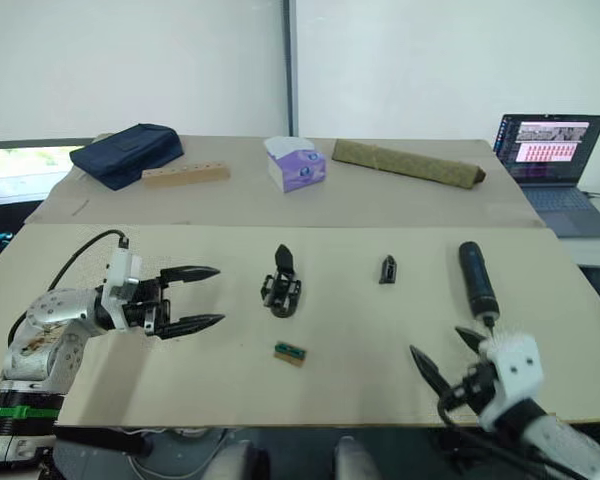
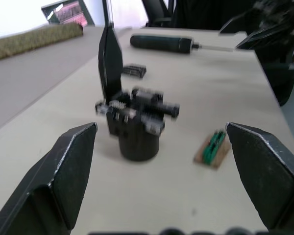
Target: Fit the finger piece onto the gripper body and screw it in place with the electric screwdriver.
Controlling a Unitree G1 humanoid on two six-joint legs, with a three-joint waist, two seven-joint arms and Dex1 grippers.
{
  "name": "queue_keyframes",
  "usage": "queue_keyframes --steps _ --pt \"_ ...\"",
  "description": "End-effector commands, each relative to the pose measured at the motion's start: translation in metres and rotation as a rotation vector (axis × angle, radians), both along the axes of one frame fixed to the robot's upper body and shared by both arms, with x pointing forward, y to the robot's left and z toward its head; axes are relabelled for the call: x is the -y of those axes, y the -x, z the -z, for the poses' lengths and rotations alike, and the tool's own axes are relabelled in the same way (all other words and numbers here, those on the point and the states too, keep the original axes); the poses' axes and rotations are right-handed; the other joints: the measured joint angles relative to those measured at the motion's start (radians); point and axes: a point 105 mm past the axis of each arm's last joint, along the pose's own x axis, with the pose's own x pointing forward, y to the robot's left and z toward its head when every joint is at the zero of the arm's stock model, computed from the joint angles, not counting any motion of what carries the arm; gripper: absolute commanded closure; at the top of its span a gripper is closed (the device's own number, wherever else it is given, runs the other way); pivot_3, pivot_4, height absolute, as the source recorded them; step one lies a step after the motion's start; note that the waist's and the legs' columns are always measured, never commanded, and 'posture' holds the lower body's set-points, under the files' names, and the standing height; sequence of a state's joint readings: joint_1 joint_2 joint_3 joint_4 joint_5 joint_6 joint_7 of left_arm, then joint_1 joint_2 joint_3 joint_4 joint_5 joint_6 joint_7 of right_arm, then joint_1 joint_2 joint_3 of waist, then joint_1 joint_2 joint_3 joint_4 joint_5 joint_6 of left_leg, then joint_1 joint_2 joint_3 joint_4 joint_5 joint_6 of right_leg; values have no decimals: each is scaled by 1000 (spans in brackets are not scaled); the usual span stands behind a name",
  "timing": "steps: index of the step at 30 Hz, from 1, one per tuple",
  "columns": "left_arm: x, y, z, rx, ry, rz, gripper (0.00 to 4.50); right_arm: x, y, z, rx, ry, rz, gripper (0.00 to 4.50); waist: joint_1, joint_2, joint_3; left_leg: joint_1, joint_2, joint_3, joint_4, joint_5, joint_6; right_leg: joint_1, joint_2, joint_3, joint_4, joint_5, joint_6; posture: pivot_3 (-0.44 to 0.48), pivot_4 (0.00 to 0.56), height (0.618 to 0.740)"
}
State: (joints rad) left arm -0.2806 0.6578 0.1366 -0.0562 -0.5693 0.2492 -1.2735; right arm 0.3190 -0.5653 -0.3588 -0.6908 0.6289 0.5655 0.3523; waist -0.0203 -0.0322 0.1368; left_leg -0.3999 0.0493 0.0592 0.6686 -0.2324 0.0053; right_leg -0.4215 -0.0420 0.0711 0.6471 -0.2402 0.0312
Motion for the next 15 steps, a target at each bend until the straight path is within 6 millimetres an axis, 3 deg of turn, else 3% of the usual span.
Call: queue_keyframes --steps 1,7,15 --pt "11 5 -26 10 57 35 57 -2 -34 -10 -108 -22 78 0 -7 0 1 0 0 0 0 0 0 0 0 0 0 0 0 0 150 740" --pt "24 5 -37 19 69 57 57 3 -84 -17 -298 12 208 0 6 0 1 -4 -2 -3 -3 0 0 -3 2 -1 -1 -2 0 0 150 740" --pt "27 9 -27 7 62 20 57 -29 -143 -5 -542 51 185 0 -10 0 1 -5 -2 -2 -3 0 0 -3 1 0 -4 0 1 0 150 740"
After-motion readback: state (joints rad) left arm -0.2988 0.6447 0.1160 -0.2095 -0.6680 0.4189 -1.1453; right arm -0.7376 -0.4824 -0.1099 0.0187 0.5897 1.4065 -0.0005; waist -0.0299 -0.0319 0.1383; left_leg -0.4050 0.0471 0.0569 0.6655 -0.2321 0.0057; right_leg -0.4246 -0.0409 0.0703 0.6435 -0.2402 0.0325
